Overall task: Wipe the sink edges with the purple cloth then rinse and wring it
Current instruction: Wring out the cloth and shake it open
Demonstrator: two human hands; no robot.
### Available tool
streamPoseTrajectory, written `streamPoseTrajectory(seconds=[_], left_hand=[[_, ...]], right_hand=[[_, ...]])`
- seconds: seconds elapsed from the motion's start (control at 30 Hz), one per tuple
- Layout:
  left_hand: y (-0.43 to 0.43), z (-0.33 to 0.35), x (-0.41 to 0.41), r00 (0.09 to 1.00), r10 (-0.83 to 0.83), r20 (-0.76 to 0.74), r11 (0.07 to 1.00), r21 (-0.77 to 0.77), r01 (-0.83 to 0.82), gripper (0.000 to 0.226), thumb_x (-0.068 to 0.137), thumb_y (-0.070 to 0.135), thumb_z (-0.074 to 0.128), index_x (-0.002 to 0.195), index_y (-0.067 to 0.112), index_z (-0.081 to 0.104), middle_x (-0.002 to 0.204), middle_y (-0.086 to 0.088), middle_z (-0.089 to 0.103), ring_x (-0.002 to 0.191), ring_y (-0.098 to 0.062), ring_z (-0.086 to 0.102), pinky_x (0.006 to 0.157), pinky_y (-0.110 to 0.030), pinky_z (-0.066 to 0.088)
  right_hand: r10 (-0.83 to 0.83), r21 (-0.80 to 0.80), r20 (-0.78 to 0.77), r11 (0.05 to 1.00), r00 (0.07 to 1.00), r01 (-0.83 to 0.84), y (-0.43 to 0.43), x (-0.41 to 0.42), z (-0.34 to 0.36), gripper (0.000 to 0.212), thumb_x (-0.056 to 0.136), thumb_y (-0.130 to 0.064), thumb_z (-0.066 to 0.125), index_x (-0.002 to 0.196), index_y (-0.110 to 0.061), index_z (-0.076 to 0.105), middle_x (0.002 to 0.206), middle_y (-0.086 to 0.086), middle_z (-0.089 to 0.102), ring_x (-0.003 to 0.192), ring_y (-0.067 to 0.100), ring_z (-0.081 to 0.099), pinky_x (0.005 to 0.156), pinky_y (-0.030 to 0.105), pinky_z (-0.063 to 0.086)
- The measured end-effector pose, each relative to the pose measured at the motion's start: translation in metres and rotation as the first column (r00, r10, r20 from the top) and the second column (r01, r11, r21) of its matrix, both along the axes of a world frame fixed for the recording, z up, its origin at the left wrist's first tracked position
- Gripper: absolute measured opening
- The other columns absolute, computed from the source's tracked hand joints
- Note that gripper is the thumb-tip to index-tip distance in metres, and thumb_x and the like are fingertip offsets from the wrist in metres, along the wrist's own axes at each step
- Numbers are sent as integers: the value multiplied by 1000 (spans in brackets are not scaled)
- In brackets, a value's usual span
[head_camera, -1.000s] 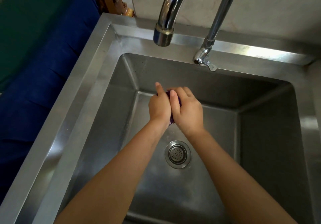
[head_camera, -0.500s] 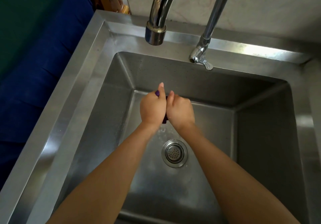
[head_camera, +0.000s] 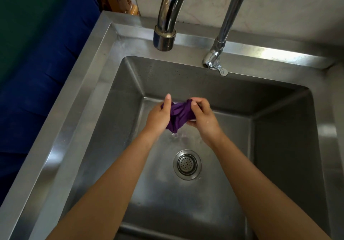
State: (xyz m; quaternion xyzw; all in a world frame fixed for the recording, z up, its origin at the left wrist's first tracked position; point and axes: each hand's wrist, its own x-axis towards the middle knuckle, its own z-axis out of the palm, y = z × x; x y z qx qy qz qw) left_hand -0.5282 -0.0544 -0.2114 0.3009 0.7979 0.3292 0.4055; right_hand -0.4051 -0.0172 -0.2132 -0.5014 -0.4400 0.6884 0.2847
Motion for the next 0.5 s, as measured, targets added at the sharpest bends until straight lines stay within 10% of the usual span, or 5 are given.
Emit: streamPoseTrajectory(seconds=[0.17,0.27,0.5], left_hand=[[-16,-2,-8,980,-70,184,982,-161,100,60,93,61,24,99,18,65,101,-8,68,96,-23,64,89,-34,50],[-17,3,-5,998,-21,62,998,-53,24,61,94,54,33,92,5,69,92,-11,69,87,-23,63,80,-31,46],[-22,18,-3,1000,22,3,979,203,-22,45,95,45,41,68,15,62,67,2,64,66,-8,60,62,-13,43]], right_hand=[[-120,-124,-334,989,935,83,0,13,-6,40,87,11,42,111,-21,47,107,4,54,89,15,57,74,26,51],[-220,-308,-348,945,911,111,-2,14,-6,25,92,-7,48,115,-15,50,97,4,61,84,16,60,78,30,48],[281,-348,-63,893,958,-285,-4,22,3,31,89,-31,57,113,-11,60,95,8,70,85,21,68,76,32,58]])
